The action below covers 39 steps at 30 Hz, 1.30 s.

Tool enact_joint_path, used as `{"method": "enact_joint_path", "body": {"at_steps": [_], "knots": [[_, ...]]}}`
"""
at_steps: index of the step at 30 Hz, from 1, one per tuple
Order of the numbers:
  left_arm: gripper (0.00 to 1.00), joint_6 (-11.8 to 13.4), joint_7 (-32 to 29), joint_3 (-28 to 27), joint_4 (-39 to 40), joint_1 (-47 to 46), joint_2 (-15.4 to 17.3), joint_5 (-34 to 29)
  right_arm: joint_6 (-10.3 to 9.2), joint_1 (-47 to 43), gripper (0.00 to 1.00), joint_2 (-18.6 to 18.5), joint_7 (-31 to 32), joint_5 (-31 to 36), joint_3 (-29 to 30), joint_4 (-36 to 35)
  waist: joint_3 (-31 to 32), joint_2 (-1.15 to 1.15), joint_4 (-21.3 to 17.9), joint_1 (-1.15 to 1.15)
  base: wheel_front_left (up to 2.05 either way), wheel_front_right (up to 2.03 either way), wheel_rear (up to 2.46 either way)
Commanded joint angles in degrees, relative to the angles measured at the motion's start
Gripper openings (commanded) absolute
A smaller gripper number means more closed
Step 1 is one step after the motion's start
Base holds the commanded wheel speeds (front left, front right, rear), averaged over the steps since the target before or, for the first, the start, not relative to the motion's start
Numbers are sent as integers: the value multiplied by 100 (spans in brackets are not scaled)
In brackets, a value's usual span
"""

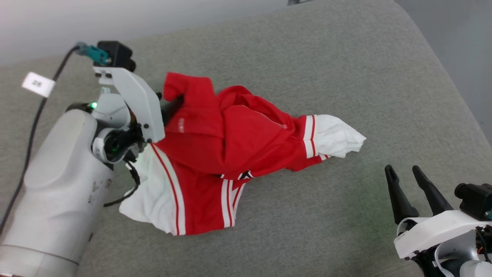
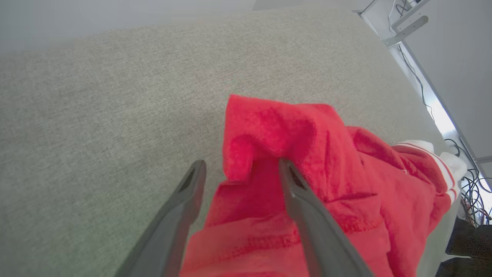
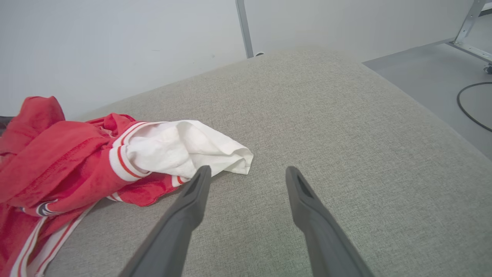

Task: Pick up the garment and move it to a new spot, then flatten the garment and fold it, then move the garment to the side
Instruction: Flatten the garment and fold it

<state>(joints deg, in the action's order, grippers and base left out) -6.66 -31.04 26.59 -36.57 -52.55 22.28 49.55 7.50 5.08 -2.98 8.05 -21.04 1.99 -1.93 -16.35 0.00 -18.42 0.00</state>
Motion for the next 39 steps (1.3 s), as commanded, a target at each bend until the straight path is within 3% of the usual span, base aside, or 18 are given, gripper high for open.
{"method": "enact_joint_path", "body": {"at_steps": [1, 12, 17, 32, 39], "knots": [[100, -39, -19, 24, -3, -30, 2, 35, -2, 42, 100, 17, -20, 44, 12, 8, 90, 0, 107, 0, 0, 0, 0], [100, -86, -311, 242, 417, 596, 156, 384, -2, -132, 100, -149, -18, 276, -12, -256, 729, 0, 645, 0, 0, 0, 0], [100, 26, -383, 222, 617, 1029, 291, 497, -2, -237, 100, -261, -95, 410, -103, -475, 1023, 0, 785, 0, 0, 0, 0], [100, 572, -799, 223, 654, 2126, 523, 807, -2, -304, 100, -425, -125, 643, -256, -1147, 1120, 0, 641, 0, 0, 0, 0], [100, 595, -697, 222, 389, 2113, 550, 752, -2, -148, 100, -449, -193, 667, -286, -1289, 854, 0, 517, 0, 0, 0, 0]]}}
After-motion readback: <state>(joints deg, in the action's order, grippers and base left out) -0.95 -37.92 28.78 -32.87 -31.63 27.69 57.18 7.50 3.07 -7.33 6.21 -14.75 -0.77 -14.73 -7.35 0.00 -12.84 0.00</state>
